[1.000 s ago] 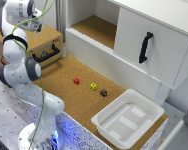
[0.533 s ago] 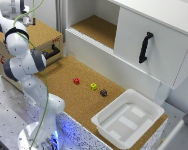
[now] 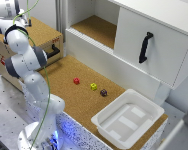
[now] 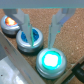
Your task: Turn off the green led light
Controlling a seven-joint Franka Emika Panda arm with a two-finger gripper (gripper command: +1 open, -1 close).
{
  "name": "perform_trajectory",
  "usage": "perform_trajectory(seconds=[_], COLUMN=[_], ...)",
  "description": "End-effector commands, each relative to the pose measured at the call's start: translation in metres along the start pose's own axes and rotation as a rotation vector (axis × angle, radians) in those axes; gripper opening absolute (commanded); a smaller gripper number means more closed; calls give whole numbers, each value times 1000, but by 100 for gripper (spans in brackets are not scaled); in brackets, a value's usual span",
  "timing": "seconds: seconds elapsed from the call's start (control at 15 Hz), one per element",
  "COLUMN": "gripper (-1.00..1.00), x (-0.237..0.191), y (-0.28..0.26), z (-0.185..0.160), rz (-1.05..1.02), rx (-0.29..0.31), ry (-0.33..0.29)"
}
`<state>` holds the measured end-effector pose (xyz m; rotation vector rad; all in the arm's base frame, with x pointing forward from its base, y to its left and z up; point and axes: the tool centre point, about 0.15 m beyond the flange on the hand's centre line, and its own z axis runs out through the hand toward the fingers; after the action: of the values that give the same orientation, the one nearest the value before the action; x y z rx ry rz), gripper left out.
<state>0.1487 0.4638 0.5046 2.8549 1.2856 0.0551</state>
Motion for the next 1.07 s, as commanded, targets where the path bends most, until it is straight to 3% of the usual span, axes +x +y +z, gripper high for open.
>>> perform_trajectory(seconds=[0.0,0.07,0.33,0.47,0.73,0.87,1.0], gripper=[-100,-100,-100,-100,-100,-100,-100], x=[12,10,-1,-7,-6,-9,-13], y=[10,13,27,35,32,31,31], z=[31,35,56,66,84,77,43], rz=[88,116,197,238,246,251,259], rx=[-48,-19,-14,18,8,21,22], ry=[-15,-10,-19,-32,-42,-24,35])
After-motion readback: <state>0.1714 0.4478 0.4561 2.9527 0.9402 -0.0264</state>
